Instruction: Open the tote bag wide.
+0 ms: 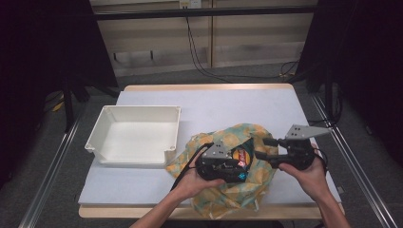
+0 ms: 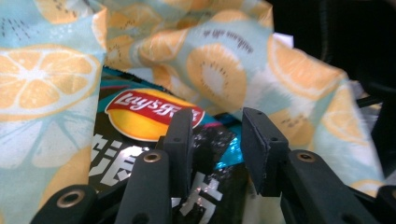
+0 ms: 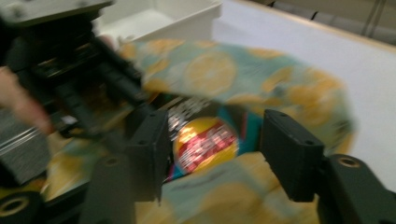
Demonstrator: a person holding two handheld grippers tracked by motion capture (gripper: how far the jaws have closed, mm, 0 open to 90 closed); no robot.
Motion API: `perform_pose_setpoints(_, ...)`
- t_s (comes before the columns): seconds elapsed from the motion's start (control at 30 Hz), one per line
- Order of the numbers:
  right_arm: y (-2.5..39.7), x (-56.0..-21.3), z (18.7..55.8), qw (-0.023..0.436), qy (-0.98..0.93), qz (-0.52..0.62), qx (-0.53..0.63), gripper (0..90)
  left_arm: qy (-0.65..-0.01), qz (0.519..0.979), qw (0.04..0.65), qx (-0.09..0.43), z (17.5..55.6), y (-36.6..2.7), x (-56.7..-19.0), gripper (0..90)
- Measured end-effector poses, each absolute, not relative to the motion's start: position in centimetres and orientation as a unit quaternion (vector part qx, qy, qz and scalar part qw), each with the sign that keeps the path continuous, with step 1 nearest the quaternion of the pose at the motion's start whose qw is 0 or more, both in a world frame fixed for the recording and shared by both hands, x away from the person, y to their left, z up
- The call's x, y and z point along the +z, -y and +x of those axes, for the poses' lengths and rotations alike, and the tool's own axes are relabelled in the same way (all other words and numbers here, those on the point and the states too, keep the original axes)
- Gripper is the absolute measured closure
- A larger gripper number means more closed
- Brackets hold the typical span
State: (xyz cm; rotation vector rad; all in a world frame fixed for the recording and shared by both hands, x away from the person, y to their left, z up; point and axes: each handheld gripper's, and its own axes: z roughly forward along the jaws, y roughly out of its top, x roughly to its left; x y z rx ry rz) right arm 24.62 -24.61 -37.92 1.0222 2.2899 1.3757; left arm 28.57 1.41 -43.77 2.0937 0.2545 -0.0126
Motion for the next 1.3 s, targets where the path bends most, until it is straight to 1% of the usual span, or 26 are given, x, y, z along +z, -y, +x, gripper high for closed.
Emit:
perform_pose_setpoints(0.07,24.2,-38.6,23.8,0.129,-0.797,0.355,0.472,42.4,-0.102,0.864,0.493,-0.004,28.5,-1.2,-44.1,64.6)
perform_pose_setpoints(0.13,23.7,-39.8,23.2,0.125,-0.804,0.362,0.455,35.2,-0.103,0.864,0.492,-0.001,28.3,-1.0,-44.3,62.8)
perform_pose_setpoints(0.2,23.4,-41.1,22.9,0.13,-0.802,0.377,0.445,25.9,-0.103,0.864,0.493,-0.005,28.2,-0.7,-44.5,61.6)
perform_pose_setpoints(0.23,23.3,-41.8,22.8,0.133,-0.802,0.382,0.44,23.6,-0.104,0.865,0.492,-0.004,28.1,-0.7,-44.6,61.0)
perform_pose_setpoints(0.27,23.2,-42.3,22.7,0.135,-0.802,0.387,0.434,22.3,-0.101,0.866,0.49,-0.001,28.1,-0.6,-44.6,60.4)
perform_pose_setpoints(0.33,23.0,-43.4,22.8,0.123,-0.803,0.394,0.43,19.6,-0.102,0.866,0.489,0.0,28.1,-0.5,-44.8,58.6)
perform_pose_setpoints(0.4,22.7,-44.0,22.8,0.123,-0.806,0.395,0.423,19.6,-0.101,0.87,0.483,0.013,28.1,-0.6,-45.1,58.6)
perform_pose_setpoints(0.43,22.7,-44.3,22.7,0.123,-0.805,0.396,0.424,23.0,-0.105,0.866,0.489,0.009,28.1,-0.6,-45.3,58.3)
perform_pose_setpoints(0.47,22.8,-44.5,22.7,0.127,-0.805,0.399,0.421,28.3,-0.105,0.866,0.488,0.008,28.1,-0.7,-45.2,57.0)
perform_pose_setpoints(0.5,22.9,-44.6,22.7,0.126,-0.807,0.398,0.418,30.6,-0.107,0.865,0.491,0.009,28.1,-0.7,-45.2,56.3)
perform_pose_setpoints(0.53,22.9,-44.8,22.7,0.127,-0.808,0.399,0.414,36.4,-0.11,0.864,0.491,0.009,28.1,-0.7,-45.2,55.6)
perform_pose_setpoints(0.67,23.4,-45.2,22.3,0.123,-0.813,0.393,0.411,74.5,-0.111,0.865,0.49,0.01,28.1,-0.6,-45.3,52.6)
perform_pose_setpoints(0.7,23.7,-45.1,22.2,0.125,-0.813,0.394,0.41,82.6,-0.111,0.866,0.487,0.012,28.1,-0.6,-45.3,52.2)
perform_pose_setpoints(0.73,24.0,-45.1,22.1,0.12,-0.813,0.392,0.415,87.8,-0.111,0.866,0.487,0.013,28.1,-0.6,-45.3,52.0)
perform_pose_setpoints(0.8,24.5,-45.2,21.7,0.125,-0.809,0.397,0.415,89.8,-0.112,0.867,0.486,0.014,28.1,-0.6,-45.3,51.0)
perform_pose_setpoints(0.9,25.4,-45.5,21.0,0.138,-0.807,0.41,0.403,90.0,-0.119,0.867,0.484,0.023,28.2,-0.8,-45.2,50.4)
perform_pose_setpoints(1.03,26.7,-46.3,20.0,0.138,-0.804,0.425,0.393,90.0,-0.117,0.867,0.483,0.022,28.3,-1.1,-45.2,50.4)
perform_pose_setpoints(1.17,26.9,-47.2,19.4,0.135,-0.811,0.428,0.376,89.9,-0.127,0.868,0.479,0.025,28.3,-1.2,-45.1,51.1)
perform_pose_setpoints(1.23,26.8,-47.7,19.4,0.13,-0.811,0.429,0.375,86.8,-0.13,0.87,0.476,0.021,28.1,-1.3,-44.9,51.2)
perform_pose_setpoints(1.27,26.6,-47.8,19.4,0.13,-0.814,0.427,0.371,80.7,-0.129,0.869,0.477,0.014,28.1,-1.3,-44.7,52.6)
perform_pose_setpoints(1.3,26.5,-47.9,19.4,0.129,-0.814,0.425,0.373,77.4,-0.131,0.869,0.477,0.007,28.0,-1.3,-44.3,55.4)
